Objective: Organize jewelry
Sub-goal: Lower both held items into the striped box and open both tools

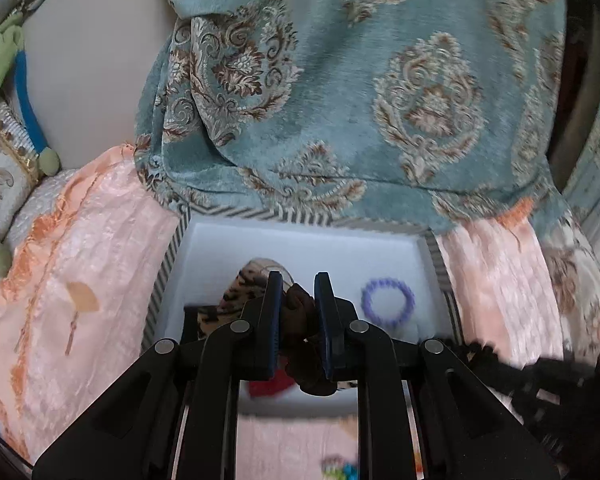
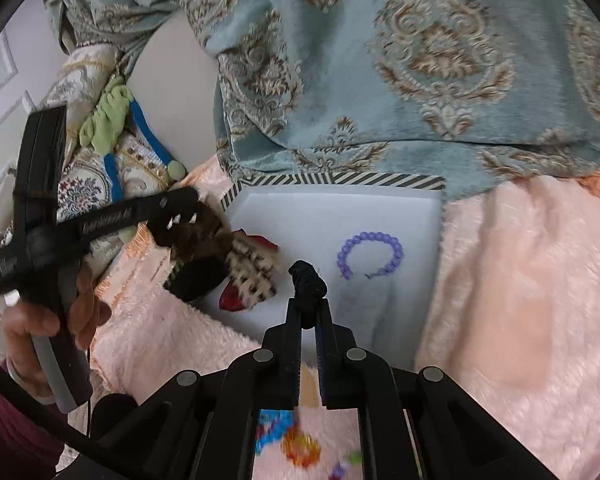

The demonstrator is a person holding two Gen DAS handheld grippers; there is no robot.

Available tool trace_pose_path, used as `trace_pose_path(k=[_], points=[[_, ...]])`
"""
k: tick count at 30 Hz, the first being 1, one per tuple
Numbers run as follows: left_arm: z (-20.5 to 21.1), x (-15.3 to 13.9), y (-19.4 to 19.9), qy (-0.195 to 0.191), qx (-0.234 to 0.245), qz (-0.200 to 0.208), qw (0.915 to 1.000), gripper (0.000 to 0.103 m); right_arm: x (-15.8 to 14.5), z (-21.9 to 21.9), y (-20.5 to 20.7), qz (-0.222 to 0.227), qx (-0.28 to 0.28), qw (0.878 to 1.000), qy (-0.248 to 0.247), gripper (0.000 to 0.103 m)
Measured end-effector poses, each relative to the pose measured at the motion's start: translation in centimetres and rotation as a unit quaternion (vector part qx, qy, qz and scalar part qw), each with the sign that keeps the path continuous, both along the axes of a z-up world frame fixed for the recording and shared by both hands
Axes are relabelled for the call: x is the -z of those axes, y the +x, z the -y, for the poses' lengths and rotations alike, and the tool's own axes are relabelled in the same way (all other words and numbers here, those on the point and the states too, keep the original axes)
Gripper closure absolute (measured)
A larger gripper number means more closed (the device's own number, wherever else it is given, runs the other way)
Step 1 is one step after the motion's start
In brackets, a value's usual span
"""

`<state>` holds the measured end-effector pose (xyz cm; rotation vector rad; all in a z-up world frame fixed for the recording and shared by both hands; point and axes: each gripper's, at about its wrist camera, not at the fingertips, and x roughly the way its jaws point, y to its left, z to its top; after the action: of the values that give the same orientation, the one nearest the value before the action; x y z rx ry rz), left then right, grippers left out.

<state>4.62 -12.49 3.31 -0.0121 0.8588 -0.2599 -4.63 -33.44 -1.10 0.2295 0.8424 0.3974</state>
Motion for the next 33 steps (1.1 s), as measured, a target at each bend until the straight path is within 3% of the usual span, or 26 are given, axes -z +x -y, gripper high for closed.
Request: trace_pose_path(k=[8, 13, 15, 16, 19, 22, 23, 33], points=[[0.0, 3.7, 6.3, 0.009, -0.037, -0.019, 0.9991, 0.088, 3.4, -2.6, 6.1, -0.04, -0.023, 0.999, 0.005, 0.097], [-0.6, 6.9, 7.9, 0.022, -0.052, -0.039, 0.9977, 0.087, 6.1, -3.4, 9.0, -0.069, -0.006, 0.997, -0.013, 0.097], [-0.9, 7.9, 8.0, 0.027, -0.05, -0.042, 0.9975, 0.08, 6.8, -3.5, 9.5, -0.079, 0.006, 0.996, -0.03, 0.096], [-1.1, 8.2, 7.9, 0.027, -0.05, -0.043, 0.9974, 0.07, 7.0, -3.5, 9.6, -0.082, 0.008, 0.996, -0.036, 0.094], [-1.8, 8.5, 7.6, 0.01, -0.053, -0.051, 0.9973, 0.053, 7.0, -3.5, 9.3, -0.08, 0.011, 0.995, -0.05, 0.089], [-2.1, 8.1, 6.8, 0.001, -0.055, -0.051, 0.9972, 0.044, 6.2, -3.6, 8.3, -0.075, 0.012, 0.996, -0.054, 0.069], [-2.2, 7.8, 6.2, 0.002, -0.054, -0.047, 0.9975, 0.044, 5.8, -3.7, 7.9, -0.07, 0.012, 0.996, -0.053, 0.065], [-2.2, 4.8, -0.3, 0.031, -0.042, -0.009, 0.9986, 0.043, 1.8, -3.3, 2.1, -0.028, 0.012, 0.999, -0.044, 0.06]])
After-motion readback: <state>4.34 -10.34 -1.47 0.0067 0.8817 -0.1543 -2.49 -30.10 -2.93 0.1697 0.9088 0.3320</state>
